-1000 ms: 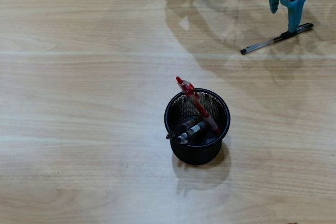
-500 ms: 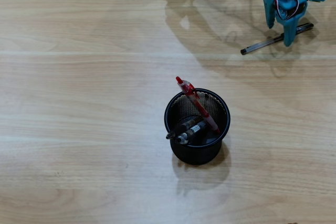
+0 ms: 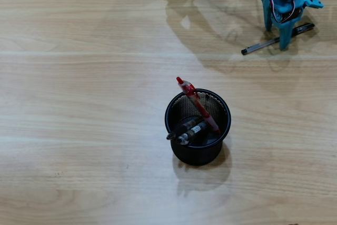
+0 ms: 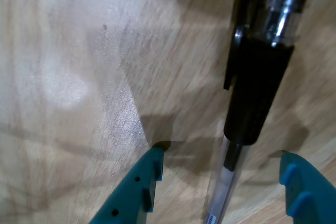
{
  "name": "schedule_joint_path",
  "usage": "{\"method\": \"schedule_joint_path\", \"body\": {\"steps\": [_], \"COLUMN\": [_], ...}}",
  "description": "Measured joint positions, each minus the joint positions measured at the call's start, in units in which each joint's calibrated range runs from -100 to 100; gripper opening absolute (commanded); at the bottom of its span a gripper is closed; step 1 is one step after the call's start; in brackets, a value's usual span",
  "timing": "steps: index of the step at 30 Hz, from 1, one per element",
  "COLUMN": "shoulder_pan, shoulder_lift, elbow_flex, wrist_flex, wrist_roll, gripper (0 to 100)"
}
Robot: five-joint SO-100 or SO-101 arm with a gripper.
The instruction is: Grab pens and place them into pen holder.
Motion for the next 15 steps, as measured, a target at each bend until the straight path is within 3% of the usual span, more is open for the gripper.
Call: {"method": "schedule_joint_path", "body": {"steps": [7,15], "shoulder_pan": [0.0,0.0], "shoulder_lift": [0.1,0.2], "elbow_flex": [-0.1,-0.1], "wrist_flex": [-0.6,0.2], "wrist_roll": [-0.7,-2.5], "gripper": [2,2]}}
